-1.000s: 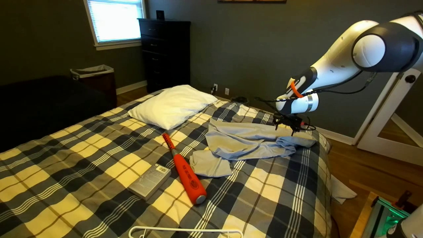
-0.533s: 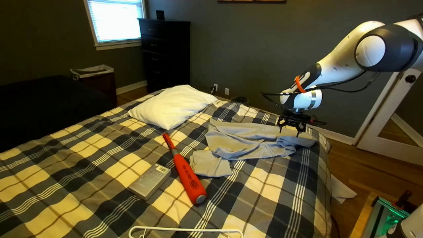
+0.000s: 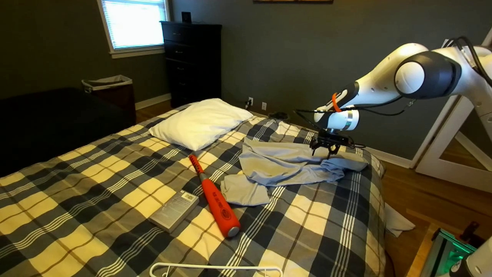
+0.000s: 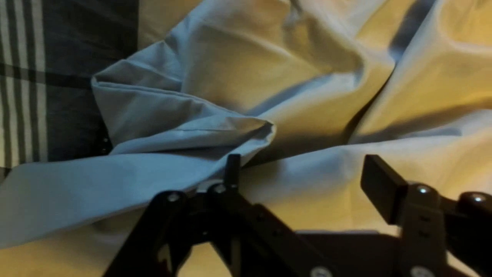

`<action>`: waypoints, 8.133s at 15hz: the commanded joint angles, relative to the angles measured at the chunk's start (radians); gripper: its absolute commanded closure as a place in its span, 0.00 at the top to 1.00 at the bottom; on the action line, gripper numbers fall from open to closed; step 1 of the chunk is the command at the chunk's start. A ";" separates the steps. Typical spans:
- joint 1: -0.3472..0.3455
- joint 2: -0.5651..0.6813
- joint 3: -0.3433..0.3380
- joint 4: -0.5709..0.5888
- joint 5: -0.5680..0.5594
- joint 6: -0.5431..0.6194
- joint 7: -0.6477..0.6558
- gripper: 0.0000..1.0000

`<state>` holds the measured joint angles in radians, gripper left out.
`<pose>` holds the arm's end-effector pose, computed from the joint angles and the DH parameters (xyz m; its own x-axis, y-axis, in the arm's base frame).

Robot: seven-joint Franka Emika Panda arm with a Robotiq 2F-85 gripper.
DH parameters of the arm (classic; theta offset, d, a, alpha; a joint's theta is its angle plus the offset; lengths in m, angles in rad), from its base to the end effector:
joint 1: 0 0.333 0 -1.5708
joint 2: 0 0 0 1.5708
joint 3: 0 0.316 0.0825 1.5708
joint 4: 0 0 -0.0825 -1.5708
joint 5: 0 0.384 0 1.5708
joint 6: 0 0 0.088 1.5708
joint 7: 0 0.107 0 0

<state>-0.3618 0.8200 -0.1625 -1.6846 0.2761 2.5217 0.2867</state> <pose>0.5868 -0.3306 0.1291 0.5559 -0.8311 0.0164 -0.8294 -0.5559 -0.0555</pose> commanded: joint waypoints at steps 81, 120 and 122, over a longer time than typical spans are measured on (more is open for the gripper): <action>-0.113 -0.479 -0.123 -0.529 0.151 0.027 -0.254 0.01; 0.069 -0.050 0.022 0.007 -0.165 -0.195 -0.355 1.00; 0.122 -0.049 0.015 -0.003 -0.236 -0.201 -0.346 1.00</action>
<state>-0.3028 0.7559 -0.1271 -1.6975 0.1274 2.3532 -0.0530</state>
